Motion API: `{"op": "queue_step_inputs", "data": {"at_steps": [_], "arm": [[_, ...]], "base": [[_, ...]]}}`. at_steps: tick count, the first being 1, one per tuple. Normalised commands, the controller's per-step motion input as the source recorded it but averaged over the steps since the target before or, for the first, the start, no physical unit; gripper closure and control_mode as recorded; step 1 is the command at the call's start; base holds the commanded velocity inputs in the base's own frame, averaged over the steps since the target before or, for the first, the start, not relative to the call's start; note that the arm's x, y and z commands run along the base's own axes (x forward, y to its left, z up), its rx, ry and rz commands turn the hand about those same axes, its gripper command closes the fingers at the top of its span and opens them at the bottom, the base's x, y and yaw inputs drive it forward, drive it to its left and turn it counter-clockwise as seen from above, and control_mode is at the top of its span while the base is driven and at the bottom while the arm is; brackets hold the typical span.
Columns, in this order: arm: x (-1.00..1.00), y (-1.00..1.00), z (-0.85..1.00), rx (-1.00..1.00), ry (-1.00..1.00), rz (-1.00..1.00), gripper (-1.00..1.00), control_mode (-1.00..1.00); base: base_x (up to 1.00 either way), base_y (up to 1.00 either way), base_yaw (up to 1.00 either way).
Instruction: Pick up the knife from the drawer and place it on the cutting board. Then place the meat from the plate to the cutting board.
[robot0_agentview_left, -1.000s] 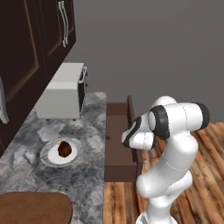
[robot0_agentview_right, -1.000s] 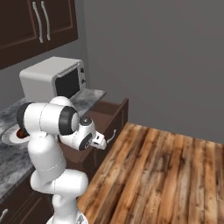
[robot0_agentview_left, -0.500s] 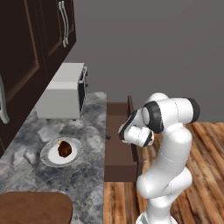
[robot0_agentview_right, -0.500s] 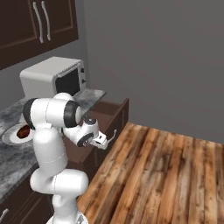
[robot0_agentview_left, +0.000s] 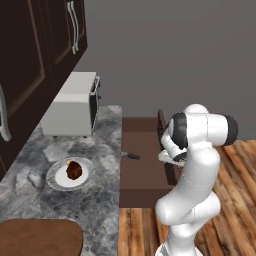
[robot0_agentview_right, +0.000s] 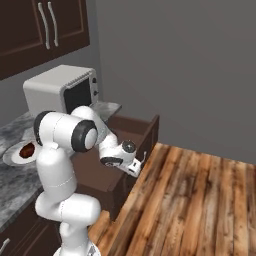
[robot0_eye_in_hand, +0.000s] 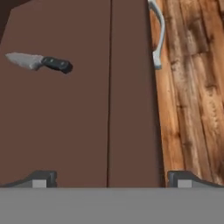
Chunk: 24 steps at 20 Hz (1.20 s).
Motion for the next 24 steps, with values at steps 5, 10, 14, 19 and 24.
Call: {"op": "queue_step_inputs", "data": {"at_steps": [5,10,14,19,24], "arm": [[-0.77,-1.00,-0.52,0.05,-0.30,0.13,-1.00,-1.00],[-0.41,-0.95,-0.51,-0.05,-0.02,0.16,-1.00,-1.00],[-0.24,-0.46,-0.08,-0.18,0.10,0.06,-1.00,-1.00],[-0.06,-0.24,0.89,0.07,0.13,0.02,-1.00,-1.00],[-0.14,0.00,1.00,0.07,0.00,0.09,-1.00,-1.00]], "base": [[0.00,0.00,0.00],[0.00,0.00,0.00],[0.00,0.00,0.00],[0.00,0.00,0.00],[0.00,0.00,0.00]]}}
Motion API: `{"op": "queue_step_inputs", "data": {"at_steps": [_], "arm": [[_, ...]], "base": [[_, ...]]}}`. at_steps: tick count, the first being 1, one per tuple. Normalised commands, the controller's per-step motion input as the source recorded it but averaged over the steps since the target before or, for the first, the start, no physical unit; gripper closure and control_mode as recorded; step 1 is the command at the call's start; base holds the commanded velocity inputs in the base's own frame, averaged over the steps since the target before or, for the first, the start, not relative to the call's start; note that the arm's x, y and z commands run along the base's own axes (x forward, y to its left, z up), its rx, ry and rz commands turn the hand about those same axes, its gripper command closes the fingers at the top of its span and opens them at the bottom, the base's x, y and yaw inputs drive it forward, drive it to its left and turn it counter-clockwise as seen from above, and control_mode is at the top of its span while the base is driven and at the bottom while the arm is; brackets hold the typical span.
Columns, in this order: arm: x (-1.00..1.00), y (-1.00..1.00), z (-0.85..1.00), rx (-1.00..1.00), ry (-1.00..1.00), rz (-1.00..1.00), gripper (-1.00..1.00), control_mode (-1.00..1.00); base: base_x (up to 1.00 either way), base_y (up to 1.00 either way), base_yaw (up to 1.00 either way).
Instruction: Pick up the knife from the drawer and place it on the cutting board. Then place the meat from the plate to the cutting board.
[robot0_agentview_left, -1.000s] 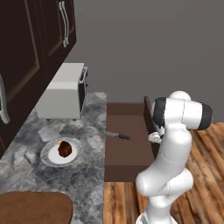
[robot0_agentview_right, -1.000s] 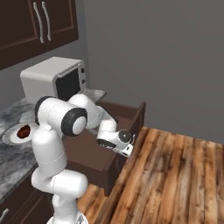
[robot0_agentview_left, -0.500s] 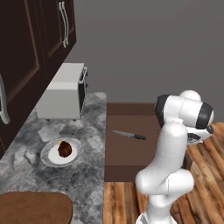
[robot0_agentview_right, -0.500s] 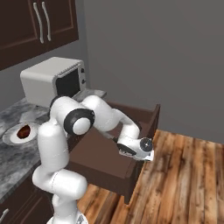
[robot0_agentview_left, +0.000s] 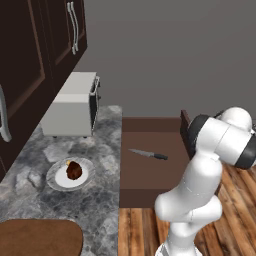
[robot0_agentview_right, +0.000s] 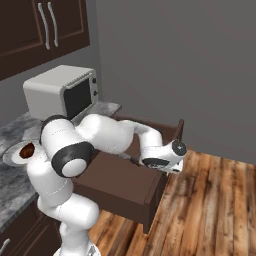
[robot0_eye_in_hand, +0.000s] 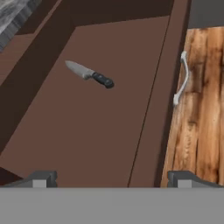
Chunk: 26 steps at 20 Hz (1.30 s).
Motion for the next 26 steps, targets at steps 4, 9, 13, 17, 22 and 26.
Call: {"op": "queue_step_inputs", "data": {"at_steps": [4,9,13,17,22,26], "arm": [[-0.08,0.21,0.41,-0.05,-0.02,0.08,-1.00,-1.00],[-0.03,0.50,0.01,-0.22,-0.04,0.09,-1.00,-1.00],[0.02,0.58,0.07,-0.25,-0.02,0.11,-1.00,-1.00],[0.18,0.49,0.09,-0.19,0.00,0.15,-1.00,-1.00],[0.30,0.27,0.09,-0.05,0.03,0.19,-1.00,-1.00],[0.35,0.09,0.00,-0.01,0.07,0.24,-1.00,-1.00]], "base": [[0.00,0.00,0.00],[0.00,0.00,0.00],[0.00,0.00,0.00],[0.00,0.00,0.00],[0.00,0.00,0.00],[0.00,0.00,0.00]]}}
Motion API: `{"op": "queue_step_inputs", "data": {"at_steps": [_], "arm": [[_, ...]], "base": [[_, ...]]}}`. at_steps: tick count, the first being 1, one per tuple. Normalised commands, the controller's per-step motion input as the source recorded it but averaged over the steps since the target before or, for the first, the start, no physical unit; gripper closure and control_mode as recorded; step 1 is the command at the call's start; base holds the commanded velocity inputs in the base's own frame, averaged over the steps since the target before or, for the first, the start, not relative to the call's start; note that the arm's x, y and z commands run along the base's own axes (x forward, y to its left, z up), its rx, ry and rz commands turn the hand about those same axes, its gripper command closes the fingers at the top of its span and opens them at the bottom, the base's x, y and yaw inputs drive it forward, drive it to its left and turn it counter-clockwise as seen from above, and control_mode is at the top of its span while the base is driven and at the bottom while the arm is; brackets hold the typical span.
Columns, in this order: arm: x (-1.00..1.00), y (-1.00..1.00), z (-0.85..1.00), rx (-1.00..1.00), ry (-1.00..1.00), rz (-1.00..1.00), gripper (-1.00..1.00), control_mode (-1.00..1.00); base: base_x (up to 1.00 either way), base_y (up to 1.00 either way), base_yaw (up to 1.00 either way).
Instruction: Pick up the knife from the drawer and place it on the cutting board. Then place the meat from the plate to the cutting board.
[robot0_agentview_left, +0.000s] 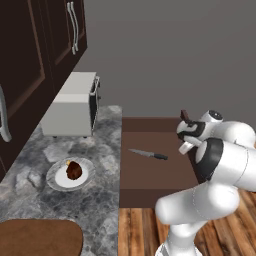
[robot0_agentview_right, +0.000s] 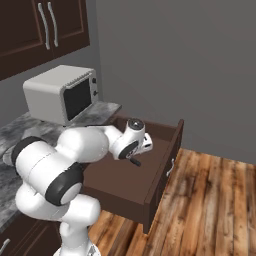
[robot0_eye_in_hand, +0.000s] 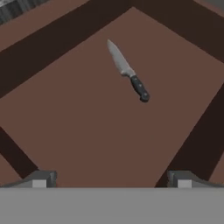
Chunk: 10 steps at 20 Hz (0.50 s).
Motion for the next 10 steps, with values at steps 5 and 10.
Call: {"op": "queue_step_inputs", "data": {"at_steps": [5,10], "arm": [[0.26,0.37,0.00,-0.12,0.08,0.07,-1.00,-1.00],[0.22,0.33,-0.03,-0.11,0.01,0.00,-1.00,-1.00]], "base": [[0.00,0.00,0.00],[0.00,0.00,0.00]]}}
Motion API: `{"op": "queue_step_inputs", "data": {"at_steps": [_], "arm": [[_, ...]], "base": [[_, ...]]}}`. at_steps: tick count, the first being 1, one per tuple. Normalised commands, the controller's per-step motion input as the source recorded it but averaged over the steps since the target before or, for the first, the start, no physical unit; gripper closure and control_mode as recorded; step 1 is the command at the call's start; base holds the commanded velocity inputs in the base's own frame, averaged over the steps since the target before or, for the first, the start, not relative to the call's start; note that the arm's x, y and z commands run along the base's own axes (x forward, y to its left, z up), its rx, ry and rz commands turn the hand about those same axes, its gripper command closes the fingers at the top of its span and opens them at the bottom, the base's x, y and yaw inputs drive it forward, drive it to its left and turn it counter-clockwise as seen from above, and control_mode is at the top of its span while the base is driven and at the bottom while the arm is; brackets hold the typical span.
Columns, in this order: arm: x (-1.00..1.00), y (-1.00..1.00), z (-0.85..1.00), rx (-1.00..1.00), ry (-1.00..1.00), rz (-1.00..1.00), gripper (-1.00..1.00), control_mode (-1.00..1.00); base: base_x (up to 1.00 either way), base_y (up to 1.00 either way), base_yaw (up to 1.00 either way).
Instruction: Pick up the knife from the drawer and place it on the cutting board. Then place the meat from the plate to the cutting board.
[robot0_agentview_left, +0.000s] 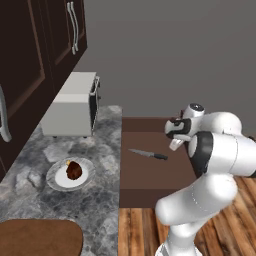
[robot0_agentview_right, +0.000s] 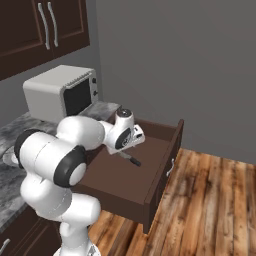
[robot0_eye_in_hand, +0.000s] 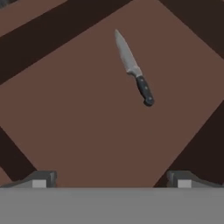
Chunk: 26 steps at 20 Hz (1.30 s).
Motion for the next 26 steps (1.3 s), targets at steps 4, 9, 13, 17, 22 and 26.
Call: {"op": "queue_step_inputs", "data": {"at_steps": [4,9,13,17,22,26], "arm": [[0.06,0.01,-0.18,-0.03,0.00,0.00,-1.00,-1.00],[0.23,0.05,-0.23,-0.01,0.03,0.01,-1.00,-1.00],[0.23,0.16,-0.30,-0.01,0.00,0.03,-1.00,-1.00],[0.22,0.11,-0.30,0.00,0.00,0.04,-1.00,-1.00],[0.25,0.08,-0.26,0.00,0.00,0.03,-1.00,-1.00],[0.25,0.00,-0.16,0.00,0.00,0.04,-1.00,-1.00]], "base": [[0.00,0.00,0.00],[0.00,0.00,0.00],[0.00,0.00,0.00],[0.00,0.00,0.00],[0.00,0.00,0.00],[0.00,0.00,0.00]]}}
